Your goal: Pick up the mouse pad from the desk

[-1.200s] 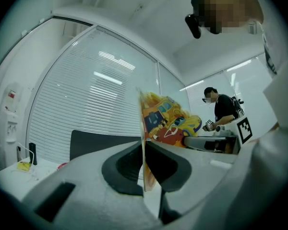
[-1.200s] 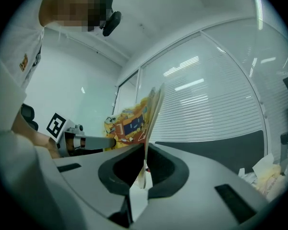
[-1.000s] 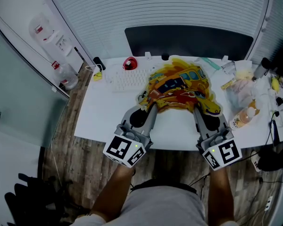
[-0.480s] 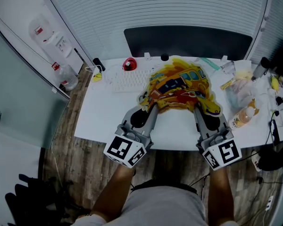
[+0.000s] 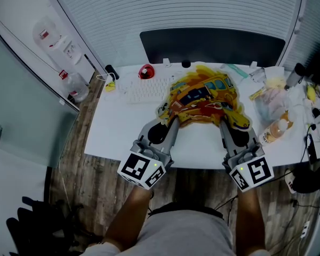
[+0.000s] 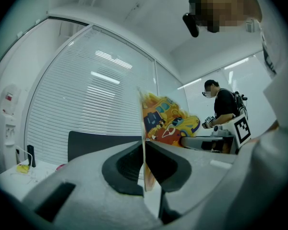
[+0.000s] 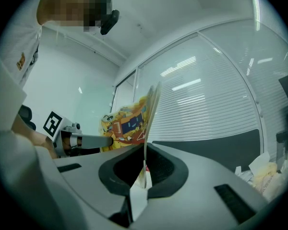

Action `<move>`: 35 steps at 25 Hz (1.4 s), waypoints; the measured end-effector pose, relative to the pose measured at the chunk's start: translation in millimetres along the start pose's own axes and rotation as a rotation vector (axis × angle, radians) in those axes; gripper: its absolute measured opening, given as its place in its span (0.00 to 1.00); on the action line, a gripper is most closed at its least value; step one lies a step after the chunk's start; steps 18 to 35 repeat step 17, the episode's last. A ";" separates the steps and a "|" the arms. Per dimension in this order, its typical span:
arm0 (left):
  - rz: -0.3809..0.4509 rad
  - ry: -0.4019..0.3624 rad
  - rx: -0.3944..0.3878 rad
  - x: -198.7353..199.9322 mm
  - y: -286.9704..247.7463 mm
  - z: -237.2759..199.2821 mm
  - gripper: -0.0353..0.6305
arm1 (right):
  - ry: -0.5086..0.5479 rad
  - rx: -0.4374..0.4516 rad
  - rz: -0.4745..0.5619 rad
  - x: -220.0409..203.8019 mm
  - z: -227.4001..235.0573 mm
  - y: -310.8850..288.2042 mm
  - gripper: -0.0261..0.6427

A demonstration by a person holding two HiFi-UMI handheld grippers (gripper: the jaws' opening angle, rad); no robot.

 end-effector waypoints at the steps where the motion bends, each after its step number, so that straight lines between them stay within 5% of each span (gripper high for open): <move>1: -0.001 0.000 -0.001 -0.2 0.1 0.0 0.09 | -0.001 -0.001 -0.002 -0.3 0.1 0.0 0.07; 35: -0.009 -0.014 -0.007 2.0 -1.0 6.4 0.09 | -0.008 0.002 -0.005 -0.5 3.1 4.7 0.07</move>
Point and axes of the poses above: the fingertips, and each gripper's own axes: y backward along the fingers, z to its right, x out of its top, the point moved 3 cm from there along y, backward along the fingers, and after that the axes turned 14 degrees about -y, right-handed, at the moved point
